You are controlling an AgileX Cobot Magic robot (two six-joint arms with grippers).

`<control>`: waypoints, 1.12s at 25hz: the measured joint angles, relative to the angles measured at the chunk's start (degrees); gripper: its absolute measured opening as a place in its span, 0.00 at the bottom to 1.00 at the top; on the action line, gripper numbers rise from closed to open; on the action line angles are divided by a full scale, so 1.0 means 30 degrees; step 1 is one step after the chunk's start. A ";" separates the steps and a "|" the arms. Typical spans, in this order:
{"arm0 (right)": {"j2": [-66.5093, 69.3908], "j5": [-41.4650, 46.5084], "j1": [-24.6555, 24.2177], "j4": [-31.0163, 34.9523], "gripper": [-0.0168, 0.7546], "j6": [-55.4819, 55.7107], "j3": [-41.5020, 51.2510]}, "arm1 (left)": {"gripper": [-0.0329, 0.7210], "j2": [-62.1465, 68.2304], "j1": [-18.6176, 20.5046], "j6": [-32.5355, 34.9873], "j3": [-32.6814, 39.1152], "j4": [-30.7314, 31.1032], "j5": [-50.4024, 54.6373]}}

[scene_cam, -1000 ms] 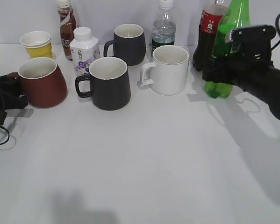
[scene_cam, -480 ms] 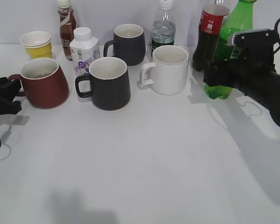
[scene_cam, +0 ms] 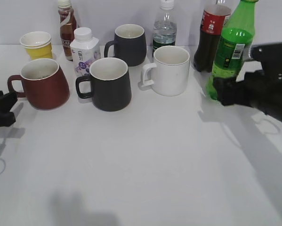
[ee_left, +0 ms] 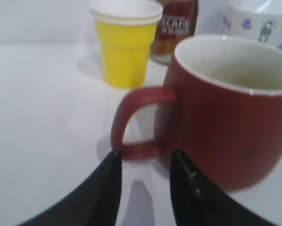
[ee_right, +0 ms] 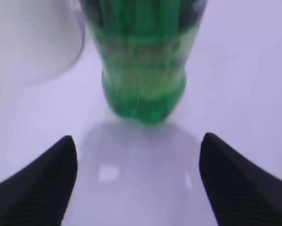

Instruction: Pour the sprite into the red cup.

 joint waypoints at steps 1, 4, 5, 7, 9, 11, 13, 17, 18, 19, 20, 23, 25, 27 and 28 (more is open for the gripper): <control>-0.0302 0.0541 0.0000 0.0000 0.84 0.0000 0.0229 | 0.41 -0.0365 0.0000 -0.0262 0.0169 0.0014 0.0591; -0.1407 0.3238 0.0000 0.0000 0.82 0.0000 0.0455 | 0.41 -0.1754 0.0000 -0.1557 0.0280 0.0080 0.3402; -0.1813 0.4346 0.0000 0.0000 0.81 0.0000 0.0455 | 0.41 -0.2367 0.0000 -0.2216 0.0317 0.0128 0.4544; -0.2729 0.6547 0.0000 0.0000 0.79 0.0019 0.0455 | 0.41 -0.3686 0.0000 -0.3320 0.0355 0.0451 0.6616; -0.3644 0.8812 0.0000 0.0000 0.77 0.0019 0.0339 | 0.41 -0.5441 -0.0129 -0.4233 0.0361 0.0972 0.8711; -0.4522 1.1558 0.0000 0.0058 0.76 0.0040 -0.0060 | 0.41 -0.7270 -0.0643 -0.4619 0.0361 0.1153 1.0753; -0.5431 1.5044 0.0000 0.0285 0.74 0.0040 -0.0828 | 0.41 -0.9360 -0.1648 -0.4727 0.0063 0.1215 1.3930; -0.7086 2.1714 0.0000 0.1435 0.72 0.0040 -0.2637 | 0.41 -1.3186 -0.4229 -0.4742 -0.1751 0.0255 2.2412; -0.7465 2.3013 0.0000 0.1562 0.72 0.0040 -0.2934 | 0.41 -1.3966 -0.4785 -0.4742 -0.2438 -0.0046 2.5073; -0.7964 2.4465 0.0000 0.1626 0.72 0.0040 -0.3177 | 0.41 -1.4894 -0.5430 -0.4742 -0.3174 -0.0398 2.7631; -0.8512 2.5809 0.0000 0.1645 0.72 0.0040 -0.3297 | 0.41 -1.5799 -0.6054 -0.4748 -0.3776 -0.0744 3.0054; -1.0293 2.9245 0.0000 0.1652 0.72 0.0040 -0.3340 | 0.41 -1.8406 -0.7655 -0.4764 -0.5593 -0.1638 3.5884; -1.1697 3.0822 0.0000 0.1652 0.72 0.0056 -0.3279 | 0.41 -2.0428 -0.8497 -0.4691 -0.6294 -0.2427 3.8820; -1.3627 3.1731 0.0000 0.1652 0.72 0.0056 -0.2954 | 0.41 -2.1944 -0.9198 -0.3716 -0.6379 -0.3632 4.1681; -1.4532 3.2015 0.0000 0.1652 0.72 0.0056 -0.2737 | 0.41 -2.2690 -0.9406 -0.3048 -0.6360 -0.4252 4.2819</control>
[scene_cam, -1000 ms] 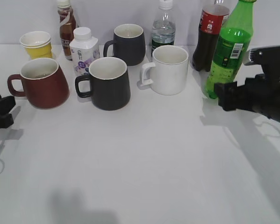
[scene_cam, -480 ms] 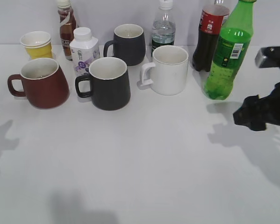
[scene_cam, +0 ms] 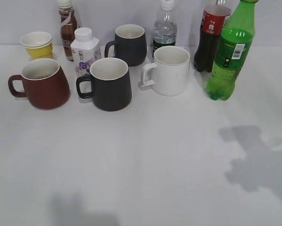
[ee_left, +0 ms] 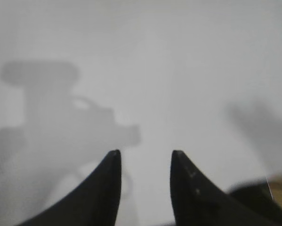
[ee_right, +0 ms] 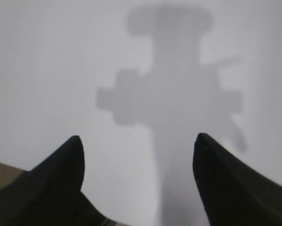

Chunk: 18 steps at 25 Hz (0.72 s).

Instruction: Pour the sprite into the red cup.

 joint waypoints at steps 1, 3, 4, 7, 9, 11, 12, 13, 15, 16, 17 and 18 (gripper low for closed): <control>-0.1143 0.0234 0.0000 0.0000 0.72 0.0000 0.0287 | 0.41 -0.0640 -0.0094 0.0685 0.0021 -0.0618 0.0982; -0.3890 0.0754 0.0000 -0.0021 0.72 0.0000 0.0783 | 0.41 -0.2247 -0.0152 0.1544 0.0110 -0.1399 0.1823; -0.4864 0.1036 0.0000 -0.0021 0.72 0.0000 0.0967 | 0.41 -0.2953 -0.0152 0.1870 0.0148 -0.1555 0.1971; -0.8278 0.2166 0.0000 -0.0157 0.72 0.0000 0.1588 | 0.41 -0.5684 -0.0152 0.2956 0.0765 -0.1774 0.2017; -1.0690 0.2949 0.0000 -0.0446 0.72 0.0000 0.2012 | 0.38 -0.7321 -0.0152 0.3456 0.1429 -0.1872 0.2199; -1.2771 0.3674 0.0000 -0.0751 0.72 0.0000 0.2371 | 0.36 -0.8790 -0.0152 0.4114 0.1500 -0.1933 0.2171; -1.3835 0.3877 0.0000 -0.0936 0.72 0.0000 0.2582 | 0.36 -0.9468 -0.0152 0.4516 0.1515 -0.1935 0.1975; -1.4826 0.4025 0.0000 -0.1032 0.72 0.0000 0.2719 | 0.36 -1.0039 -0.0152 0.4862 0.1536 -0.1955 0.1773; -1.6416 0.3995 0.0000 -0.1232 0.72 -0.0017 0.2820 | 0.35 -1.0729 -0.0152 0.5388 0.1661 -0.1902 0.1485; -1.7120 0.3901 0.0000 -0.1365 0.72 -0.0017 0.2883 | 0.35 -1.0951 -0.0152 0.5482 0.1666 -0.1809 0.1323; -1.7693 0.3770 0.0000 -0.1464 0.72 -0.0017 0.2927 | 0.35 -1.1030 -0.0152 0.5559 0.1709 -0.1751 0.1117; -1.8084 0.3603 0.0000 -0.1566 0.72 -0.0064 0.2979 | 0.35 -1.1030 -0.0152 0.5600 0.1809 -0.1727 0.0871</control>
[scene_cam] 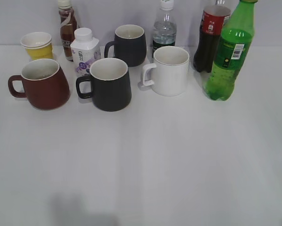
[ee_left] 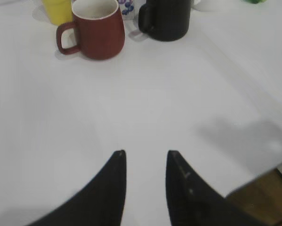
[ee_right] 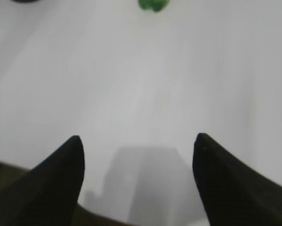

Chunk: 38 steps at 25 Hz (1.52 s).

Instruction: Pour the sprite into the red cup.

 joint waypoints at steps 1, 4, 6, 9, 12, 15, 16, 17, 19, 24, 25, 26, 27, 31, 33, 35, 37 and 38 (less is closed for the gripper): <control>-0.0313 -0.0216 0.0000 -0.0018 0.72 -0.0004 0.0097 | 0.35 0.0000 0.0000 0.0019 0.0142 0.0024 -0.0385; -0.0455 -0.1047 0.0000 -0.0060 0.72 -0.0038 0.0548 | 0.35 0.0000 0.0000 0.0084 0.0648 0.0159 -0.1357; -0.0455 -0.1145 0.0000 -0.0082 0.72 -0.0038 0.0617 | 0.35 0.0033 0.0000 0.0084 0.0702 0.0314 -0.1511; -0.0474 -0.1264 0.0000 -0.0082 0.72 -0.0038 0.0617 | 0.35 0.0033 0.0000 0.0100 0.0702 0.0332 -0.1578; -0.0479 -0.1365 0.0000 -0.0082 0.72 -0.0038 0.0617 | 0.35 0.0033 0.0000 0.0100 0.0702 0.0373 -0.1598; -0.0479 -0.1406 0.0000 -0.0082 0.72 -0.0038 0.0617 | 0.35 0.0033 0.0000 0.0100 0.0702 0.0397 -0.1612; -0.0479 -0.1411 0.0000 -0.0082 0.72 -0.0038 0.0617 | 0.35 0.0033 0.0000 0.0100 0.0702 0.0414 -0.1612; -0.0479 -0.1431 0.0000 -0.0082 0.72 -0.0038 0.0617 | 0.35 0.0033 0.0000 0.0100 0.0702 0.0414 -0.1612; -0.0479 -0.1435 0.0000 -0.0089 0.72 -0.0038 0.0617 | 0.35 0.0033 0.0000 0.0104 0.0702 0.0414 -0.1612; -0.0479 -0.1452 -0.0025 -0.0089 0.72 -0.0038 0.0617 | 0.35 0.0033 0.0000 0.0104 0.0702 0.0414 -0.1612; -0.0479 -0.1452 -0.0171 -0.0089 0.72 -0.0038 0.0617 | 0.35 0.0033 0.0000 0.0104 0.0702 0.0414 -0.1612; -0.0479 -0.1452 -0.0551 -0.0089 0.72 -0.0038 0.0617 | 0.35 0.0033 0.0052 0.0104 0.0702 0.0435 -0.1612; -0.0479 -0.1452 -0.1056 -0.0089 0.72 -0.0038 0.0617 | 0.35 0.0033 0.0316 0.0104 0.0702 0.0435 -0.1612; -0.0479 -0.1456 -0.4060 -0.0072 0.72 -0.0059 0.0617 | 0.35 0.0033 0.3310 0.0121 0.0702 0.0452 -0.1612; -0.0479 -0.1456 -0.4934 -0.0072 0.72 -0.0059 0.0617 | 0.35 -0.0160 0.4865 0.0121 0.0702 0.0452 -0.1618; -0.0479 -0.1475 -0.5151 -0.0072 0.72 -0.0059 0.0620 | 0.35 -0.0421 0.6198 0.0139 0.0702 0.0452 -0.1636; -0.0479 -0.1475 -0.5148 -0.0053 0.72 -0.0059 0.0620 | 0.35 -0.0476 0.6975 0.0139 0.0719 0.0492 -0.1629; -0.0479 -0.1475 -0.5148 -0.0053 0.72 -0.0059 0.0620 | 0.35 -0.0476 0.7199 0.0139 0.0724 0.0492 -0.1629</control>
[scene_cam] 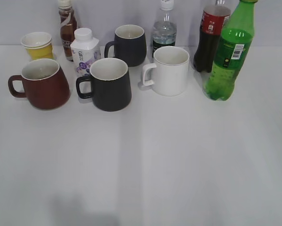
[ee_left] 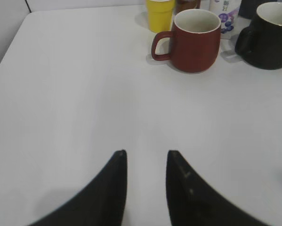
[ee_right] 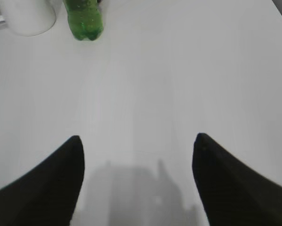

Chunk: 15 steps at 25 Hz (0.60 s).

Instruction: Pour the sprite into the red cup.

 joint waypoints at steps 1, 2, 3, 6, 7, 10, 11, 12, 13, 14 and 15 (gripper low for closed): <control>0.0000 0.0000 0.0017 0.0000 0.72 0.0000 0.0000 | 0.35 0.0000 0.0095 0.0000 0.0000 0.0000 0.0000; 0.0000 0.0000 0.0072 0.0000 0.72 0.0000 0.0000 | 0.35 0.0000 0.0133 0.0000 0.0016 0.0000 0.0000; 0.0000 0.0000 0.0131 0.0000 0.72 0.0000 0.0000 | 0.35 0.0000 0.0133 0.0015 0.0016 0.0000 0.0000; 0.0000 0.0000 0.0403 0.0000 0.72 0.0000 0.0000 | 0.35 0.0000 0.0191 0.0015 0.0016 0.0000 0.0000; 0.0000 0.0000 0.0448 0.0000 0.72 0.0000 0.0000 | 0.35 0.0000 0.0229 0.0015 0.0016 0.0000 0.0000; 0.0000 0.0000 0.0448 0.0018 0.72 0.0000 0.0000 | 0.35 0.0000 0.0515 0.0015 0.0016 0.0000 0.0000; 0.0000 0.0000 0.0448 0.0018 0.72 0.0000 0.0000 | 0.35 0.0000 0.0674 0.0015 0.0016 0.0000 0.0000; 0.0000 0.0000 0.0448 0.0018 0.72 0.0000 0.0000 | 0.35 0.0000 0.0835 0.0015 0.0016 0.0000 0.0000; 0.0000 0.0000 0.0448 0.0018 0.72 0.0000 0.0000 | 0.35 0.0000 0.0930 0.0015 0.0016 0.0000 0.0000; 0.0000 0.0000 0.0448 0.0018 0.72 0.0000 0.0000 | 0.35 0.0000 0.0971 0.0015 0.0016 0.0000 0.0000; 0.0000 0.0000 0.0448 0.0018 0.72 0.0000 0.0000 | 0.35 0.0000 0.1004 0.0015 0.0016 0.0000 0.0000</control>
